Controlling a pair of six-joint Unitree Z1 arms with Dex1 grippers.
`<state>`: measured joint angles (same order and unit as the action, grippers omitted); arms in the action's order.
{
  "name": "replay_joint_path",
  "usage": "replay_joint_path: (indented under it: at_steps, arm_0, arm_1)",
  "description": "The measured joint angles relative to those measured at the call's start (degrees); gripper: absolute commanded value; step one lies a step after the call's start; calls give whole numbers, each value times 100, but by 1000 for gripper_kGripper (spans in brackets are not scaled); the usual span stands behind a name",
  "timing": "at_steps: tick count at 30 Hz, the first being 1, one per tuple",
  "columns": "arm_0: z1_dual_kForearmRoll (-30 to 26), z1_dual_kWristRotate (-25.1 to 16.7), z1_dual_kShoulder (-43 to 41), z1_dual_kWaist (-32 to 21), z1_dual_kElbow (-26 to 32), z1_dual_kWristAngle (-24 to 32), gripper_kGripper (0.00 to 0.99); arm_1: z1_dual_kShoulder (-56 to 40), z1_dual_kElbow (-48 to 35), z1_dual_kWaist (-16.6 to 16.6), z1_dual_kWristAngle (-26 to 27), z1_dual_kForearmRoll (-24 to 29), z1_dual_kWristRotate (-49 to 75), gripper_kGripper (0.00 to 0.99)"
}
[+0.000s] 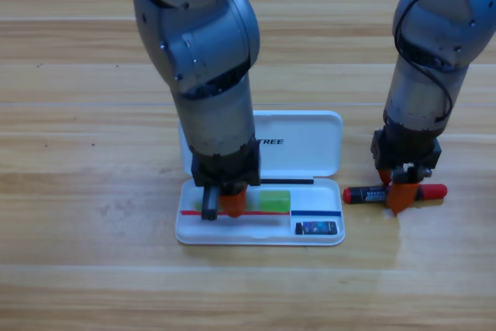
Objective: Clean up eraser and pencils
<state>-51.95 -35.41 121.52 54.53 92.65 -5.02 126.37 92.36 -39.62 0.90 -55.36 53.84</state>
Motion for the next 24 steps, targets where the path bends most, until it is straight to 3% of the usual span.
replay_joint_path:
  at_steps: [2, 24]
  arm_0:
    - [49, 0, 10, 0, -41, 0, 0]
    - [151, 71, 14, 1, -266, -1, 0]
  arm_1:
    - [4, 1, 0, 90, 55, 8, 0]
    - [-33, -12, 1, 128, 90, -130, 0]
